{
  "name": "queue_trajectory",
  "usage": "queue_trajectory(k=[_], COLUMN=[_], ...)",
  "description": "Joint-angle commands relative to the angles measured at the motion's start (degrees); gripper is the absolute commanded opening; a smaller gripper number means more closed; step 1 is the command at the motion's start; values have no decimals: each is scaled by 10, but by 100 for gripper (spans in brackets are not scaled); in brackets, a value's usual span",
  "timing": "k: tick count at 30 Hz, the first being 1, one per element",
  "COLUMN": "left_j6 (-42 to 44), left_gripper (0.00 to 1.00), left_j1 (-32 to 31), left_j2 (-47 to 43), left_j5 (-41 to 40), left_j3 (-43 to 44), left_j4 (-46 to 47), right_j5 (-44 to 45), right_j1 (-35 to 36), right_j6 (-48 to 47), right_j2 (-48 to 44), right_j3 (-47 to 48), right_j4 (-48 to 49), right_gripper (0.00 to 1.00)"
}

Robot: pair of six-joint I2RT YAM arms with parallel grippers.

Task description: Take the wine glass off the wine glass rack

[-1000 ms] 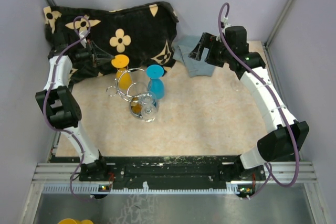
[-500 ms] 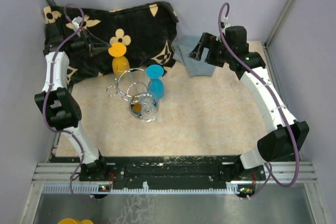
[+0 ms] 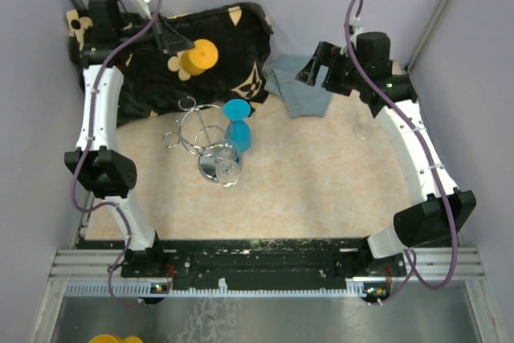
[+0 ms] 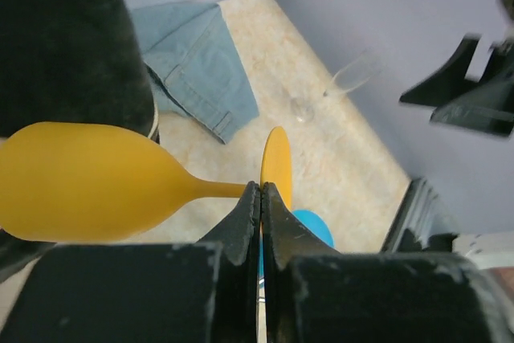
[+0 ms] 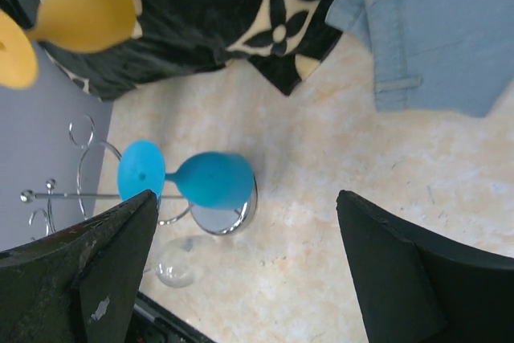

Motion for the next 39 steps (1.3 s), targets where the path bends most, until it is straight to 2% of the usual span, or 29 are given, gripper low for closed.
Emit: queue_trajectory(k=[1,13,21,27,34,39], left_j6=[180,433,541,639,788,858], left_gripper=[0,0,0,0,0,0], left_j1=[-102,-371,-548,-610,-651,-672], left_j2=[-68,-164,-219,-248,-280,-288], left_j5=[-108,-308,-392,-430,-453,-454], left_j3=[8,-83,-241,-348,-503,-572], left_j4=[-52,-32,0,45,141,192], right_j5=[-25,-48,-72,-93,-154,-171], right_j1=[-65,-149,-172,-171,-172,-168], right_j6=[-13,-37,-64,-79,-90,-105], right_j2=[-29,-57,-56,-81,-80,-85], right_j3=[58,108,144,106,40,7], right_j4=[4,-45,-101,-118,-145,-151], right_gripper=[93,94,94,93,91,89])
